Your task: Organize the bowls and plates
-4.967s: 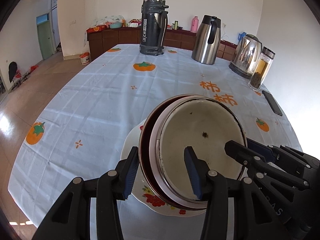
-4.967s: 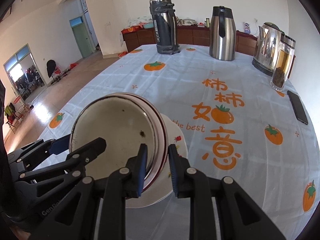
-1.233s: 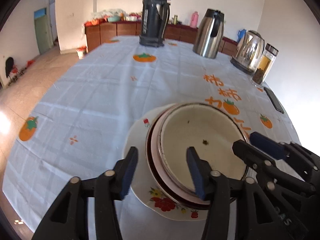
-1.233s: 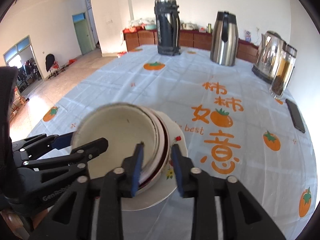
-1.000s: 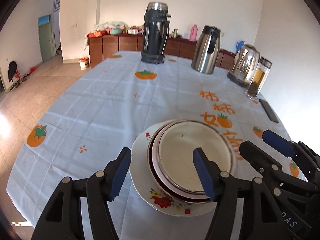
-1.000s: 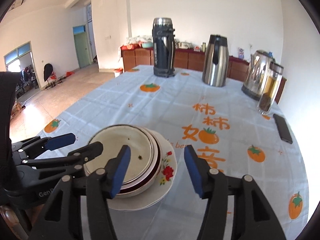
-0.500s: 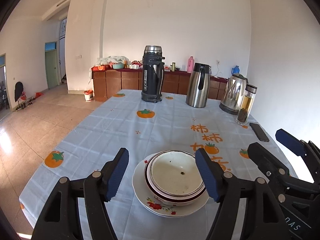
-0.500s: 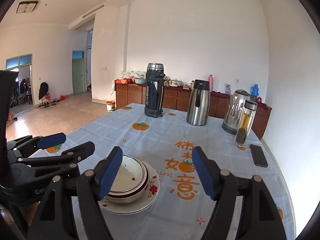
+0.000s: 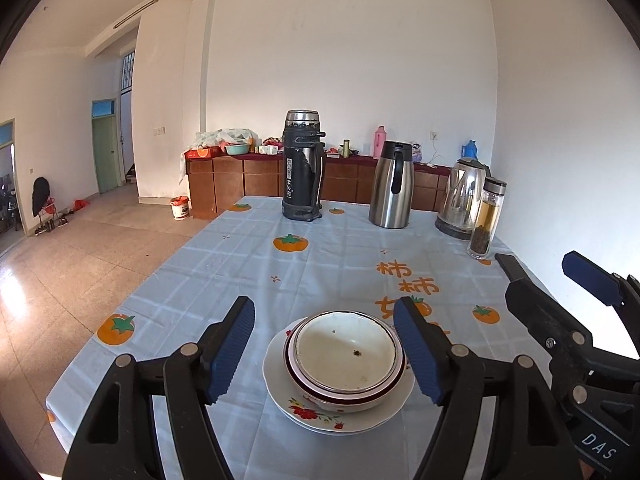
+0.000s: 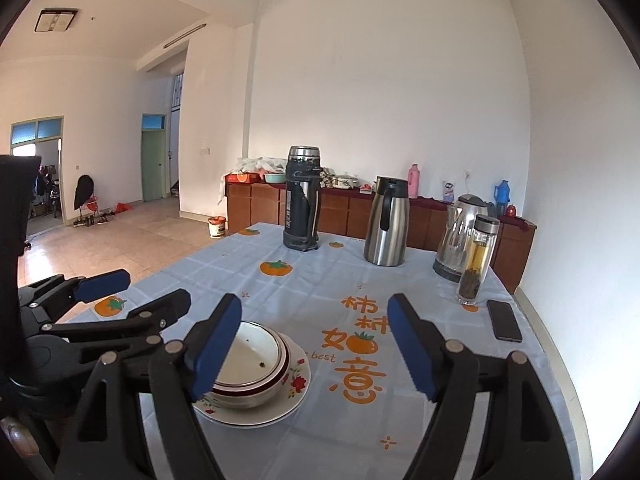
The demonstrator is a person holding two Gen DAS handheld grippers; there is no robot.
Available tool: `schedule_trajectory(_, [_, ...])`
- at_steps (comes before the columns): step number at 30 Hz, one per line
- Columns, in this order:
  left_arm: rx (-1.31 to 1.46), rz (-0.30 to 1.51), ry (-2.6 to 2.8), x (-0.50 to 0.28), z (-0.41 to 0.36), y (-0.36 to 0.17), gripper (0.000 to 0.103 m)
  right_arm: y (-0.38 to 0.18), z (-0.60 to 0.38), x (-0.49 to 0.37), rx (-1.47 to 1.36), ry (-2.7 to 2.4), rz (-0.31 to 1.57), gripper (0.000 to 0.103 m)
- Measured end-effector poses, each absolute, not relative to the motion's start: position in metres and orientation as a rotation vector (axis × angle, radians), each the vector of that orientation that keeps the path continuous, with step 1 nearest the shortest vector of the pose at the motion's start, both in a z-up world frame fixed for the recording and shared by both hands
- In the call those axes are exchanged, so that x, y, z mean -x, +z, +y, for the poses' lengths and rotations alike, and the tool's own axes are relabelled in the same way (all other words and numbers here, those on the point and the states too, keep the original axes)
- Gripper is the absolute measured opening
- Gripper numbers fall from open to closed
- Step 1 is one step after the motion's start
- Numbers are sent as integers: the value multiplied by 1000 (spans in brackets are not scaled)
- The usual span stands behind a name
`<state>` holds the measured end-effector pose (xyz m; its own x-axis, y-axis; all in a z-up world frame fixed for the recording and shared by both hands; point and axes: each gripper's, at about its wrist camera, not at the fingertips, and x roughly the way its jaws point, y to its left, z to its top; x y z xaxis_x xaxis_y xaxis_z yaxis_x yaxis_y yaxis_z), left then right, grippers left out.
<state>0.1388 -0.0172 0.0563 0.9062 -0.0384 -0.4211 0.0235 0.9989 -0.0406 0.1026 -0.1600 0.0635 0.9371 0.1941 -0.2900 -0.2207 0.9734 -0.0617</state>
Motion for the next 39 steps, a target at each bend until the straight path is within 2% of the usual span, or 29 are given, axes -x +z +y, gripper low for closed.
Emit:
schedule_trajectory(18, [37, 434, -34, -138, -18, 59, 74, 65, -163, -98, 85, 211, 280, 78])
schedule_trajectory(39, [31, 453, -46, -145, -20, 57, 75, 68, -165, -98, 89, 199, 246, 85])
